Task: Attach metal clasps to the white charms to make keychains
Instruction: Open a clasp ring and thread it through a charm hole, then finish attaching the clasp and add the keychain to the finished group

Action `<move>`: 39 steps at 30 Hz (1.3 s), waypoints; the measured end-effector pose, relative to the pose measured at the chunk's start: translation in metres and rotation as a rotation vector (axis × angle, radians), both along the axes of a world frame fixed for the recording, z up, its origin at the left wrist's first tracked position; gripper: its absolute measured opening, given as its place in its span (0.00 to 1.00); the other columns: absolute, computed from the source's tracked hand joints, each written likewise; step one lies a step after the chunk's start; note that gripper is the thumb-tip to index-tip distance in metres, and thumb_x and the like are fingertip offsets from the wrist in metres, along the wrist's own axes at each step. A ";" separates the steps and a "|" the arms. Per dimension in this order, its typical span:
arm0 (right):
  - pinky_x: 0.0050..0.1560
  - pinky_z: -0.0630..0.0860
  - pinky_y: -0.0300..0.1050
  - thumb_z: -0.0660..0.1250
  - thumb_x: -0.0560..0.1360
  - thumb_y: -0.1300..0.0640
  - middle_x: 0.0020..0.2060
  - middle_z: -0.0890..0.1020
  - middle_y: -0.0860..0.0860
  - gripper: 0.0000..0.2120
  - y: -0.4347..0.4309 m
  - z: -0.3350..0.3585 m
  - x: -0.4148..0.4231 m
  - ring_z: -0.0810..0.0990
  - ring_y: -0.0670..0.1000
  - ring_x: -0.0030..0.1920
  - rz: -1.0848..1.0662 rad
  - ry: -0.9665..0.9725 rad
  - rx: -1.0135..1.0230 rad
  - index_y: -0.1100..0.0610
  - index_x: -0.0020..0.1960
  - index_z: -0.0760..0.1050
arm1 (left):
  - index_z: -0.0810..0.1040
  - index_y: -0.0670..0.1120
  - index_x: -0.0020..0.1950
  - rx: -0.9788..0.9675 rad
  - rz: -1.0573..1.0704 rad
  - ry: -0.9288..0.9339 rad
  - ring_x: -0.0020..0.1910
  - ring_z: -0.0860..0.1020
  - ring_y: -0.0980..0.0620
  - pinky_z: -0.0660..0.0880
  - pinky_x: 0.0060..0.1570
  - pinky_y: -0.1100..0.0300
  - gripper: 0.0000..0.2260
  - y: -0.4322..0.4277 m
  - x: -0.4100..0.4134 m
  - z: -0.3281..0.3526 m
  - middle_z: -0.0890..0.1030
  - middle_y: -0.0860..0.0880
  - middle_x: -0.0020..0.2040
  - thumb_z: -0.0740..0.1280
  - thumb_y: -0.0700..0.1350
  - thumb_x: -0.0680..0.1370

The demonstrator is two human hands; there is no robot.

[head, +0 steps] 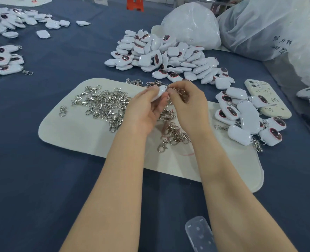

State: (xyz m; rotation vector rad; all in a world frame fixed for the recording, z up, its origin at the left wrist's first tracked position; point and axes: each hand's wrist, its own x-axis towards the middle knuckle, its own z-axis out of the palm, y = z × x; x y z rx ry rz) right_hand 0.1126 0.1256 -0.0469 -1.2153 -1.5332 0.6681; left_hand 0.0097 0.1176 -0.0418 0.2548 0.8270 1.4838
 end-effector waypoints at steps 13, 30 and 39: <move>0.43 0.65 0.24 0.66 0.76 0.62 0.38 0.79 0.47 0.05 -0.001 0.003 0.007 0.73 0.43 0.39 -0.071 -0.250 0.181 0.61 0.47 0.80 | 0.75 0.48 0.51 0.078 0.047 0.363 0.27 0.78 0.55 0.76 0.30 0.66 0.07 -0.002 0.002 0.003 0.78 0.46 0.46 0.65 0.37 0.78; 0.46 0.74 0.39 0.69 0.74 0.58 0.37 0.78 0.46 0.04 0.001 0.006 0.016 0.76 0.45 0.40 0.054 0.015 -0.192 0.54 0.42 0.75 | 0.72 0.42 0.62 0.055 0.066 0.465 0.28 0.79 0.57 0.77 0.32 0.66 0.11 0.000 0.005 0.000 0.79 0.45 0.43 0.62 0.38 0.80; 0.58 0.74 0.44 0.63 0.78 0.54 0.51 0.81 0.47 0.08 0.001 0.018 0.018 0.78 0.45 0.53 0.058 -0.143 -0.177 0.54 0.55 0.78 | 0.67 0.49 0.55 0.174 0.026 0.980 0.35 0.80 0.58 0.76 0.38 0.61 0.06 -0.001 0.017 -0.001 0.78 0.49 0.46 0.60 0.47 0.81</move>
